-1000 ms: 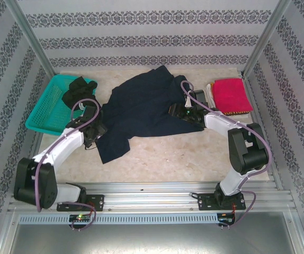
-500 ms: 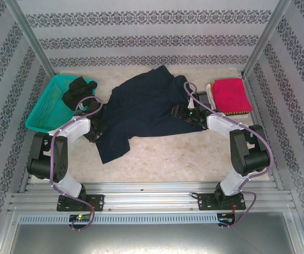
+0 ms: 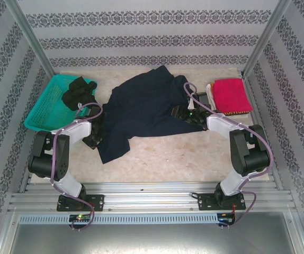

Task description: Fold and stack the t-shirts

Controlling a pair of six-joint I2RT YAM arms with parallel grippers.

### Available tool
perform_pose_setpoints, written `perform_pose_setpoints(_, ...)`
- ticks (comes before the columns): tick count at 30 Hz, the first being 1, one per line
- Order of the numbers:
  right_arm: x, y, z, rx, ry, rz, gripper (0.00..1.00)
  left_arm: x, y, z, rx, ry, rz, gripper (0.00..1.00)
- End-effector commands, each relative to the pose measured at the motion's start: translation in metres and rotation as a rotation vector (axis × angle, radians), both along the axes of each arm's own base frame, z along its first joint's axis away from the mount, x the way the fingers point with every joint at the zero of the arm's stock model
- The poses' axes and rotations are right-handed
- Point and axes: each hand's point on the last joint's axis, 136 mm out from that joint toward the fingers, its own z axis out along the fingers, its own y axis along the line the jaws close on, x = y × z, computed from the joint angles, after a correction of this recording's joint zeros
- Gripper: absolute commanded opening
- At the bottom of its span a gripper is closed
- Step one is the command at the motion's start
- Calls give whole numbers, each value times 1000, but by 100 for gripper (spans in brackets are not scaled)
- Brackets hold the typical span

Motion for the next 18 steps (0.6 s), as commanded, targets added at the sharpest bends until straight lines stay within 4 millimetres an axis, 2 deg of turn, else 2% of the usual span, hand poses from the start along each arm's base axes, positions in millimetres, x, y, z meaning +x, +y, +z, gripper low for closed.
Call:
perform_pose_setpoints(1,-1,-4,15,20,-30,-12,60,0,-2,-25,-26,38,27,40)
perform_pose_setpoints(6,-3,-6,20,20,-39,-15,60,1,-6,-34,-49,41,27,29)
perform_pose_setpoints(12,-7,-10,27,21,-51,-24,60,3,-8,-36,-63,27,15,1)
perform_pose_setpoints(18,-21,-34,32,-34,-73,-99,59,5,-11,-27,-83,-21,27,0)
